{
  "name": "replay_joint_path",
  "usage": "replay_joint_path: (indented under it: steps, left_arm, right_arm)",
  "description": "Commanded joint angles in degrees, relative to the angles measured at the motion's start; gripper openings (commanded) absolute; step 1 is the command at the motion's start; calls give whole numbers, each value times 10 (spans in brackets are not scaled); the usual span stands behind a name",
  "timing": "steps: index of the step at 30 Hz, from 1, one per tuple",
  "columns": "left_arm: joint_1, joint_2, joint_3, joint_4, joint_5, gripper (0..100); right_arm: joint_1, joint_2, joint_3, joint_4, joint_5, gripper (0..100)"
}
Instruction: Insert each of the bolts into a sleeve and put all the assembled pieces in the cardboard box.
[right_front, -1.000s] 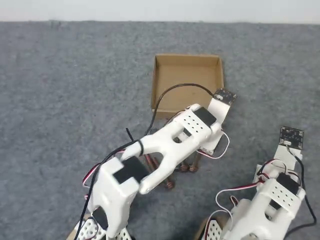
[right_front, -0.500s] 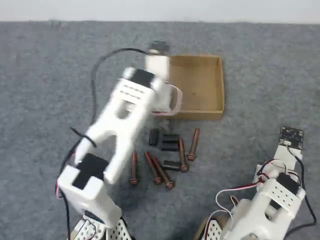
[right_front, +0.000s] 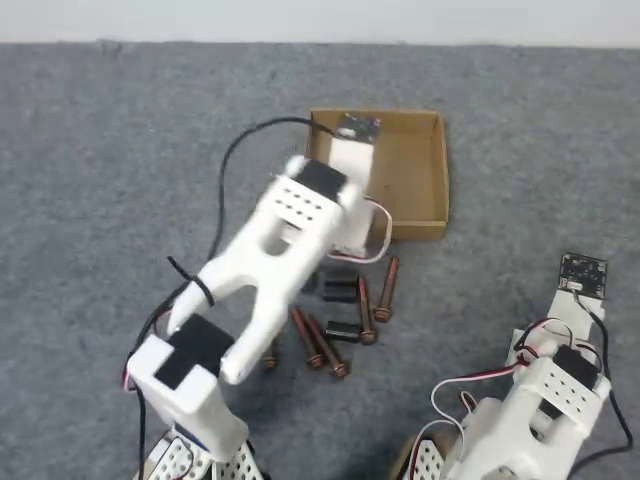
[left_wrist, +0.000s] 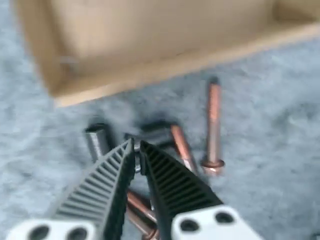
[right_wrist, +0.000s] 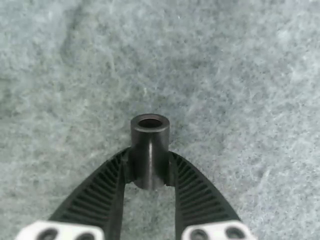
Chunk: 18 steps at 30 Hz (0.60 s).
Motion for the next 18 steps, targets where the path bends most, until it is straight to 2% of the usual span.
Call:
replay_joint_path:
  steps: [1, 6, 10, 15, 18]
  left_arm:
    - [20, -46, 21, -46, -34, 12]
    - [53, -46, 94, -123, -41, 12]
    - [62, -46, 96, -131, -40, 13]
    - [64, -46, 96, -147, 0, 20]
    - [64, -44, 95, -153, 10, 59]
  right_arm:
    - [-6, -24, -3, -8, -1, 6]
    - [-6, -24, -3, -8, -1, 6]
    - [-6, -24, -3, -8, -1, 6]
    - [-6, -24, -3, -8, -1, 6]
    - [-6, -24, -3, -8, -1, 6]
